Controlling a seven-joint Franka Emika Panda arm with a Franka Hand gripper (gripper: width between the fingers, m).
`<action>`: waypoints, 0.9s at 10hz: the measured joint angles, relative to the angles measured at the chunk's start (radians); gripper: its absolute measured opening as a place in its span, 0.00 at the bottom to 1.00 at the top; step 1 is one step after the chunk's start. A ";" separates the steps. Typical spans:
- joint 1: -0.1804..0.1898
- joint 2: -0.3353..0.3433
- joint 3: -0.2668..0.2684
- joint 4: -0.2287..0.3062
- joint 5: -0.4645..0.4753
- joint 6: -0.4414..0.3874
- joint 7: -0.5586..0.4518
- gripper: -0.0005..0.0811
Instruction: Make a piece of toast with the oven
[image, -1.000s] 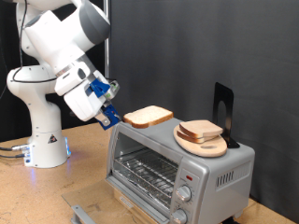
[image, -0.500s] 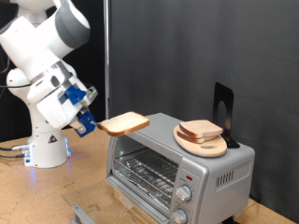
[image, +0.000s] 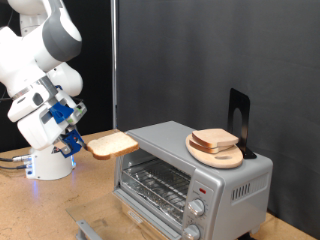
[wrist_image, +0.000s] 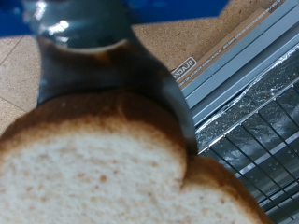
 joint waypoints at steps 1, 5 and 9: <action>0.000 0.001 0.000 0.000 0.000 0.000 0.000 0.45; 0.001 0.020 0.013 -0.044 -0.032 0.076 0.000 0.45; 0.012 0.070 0.062 -0.096 -0.034 0.196 -0.018 0.45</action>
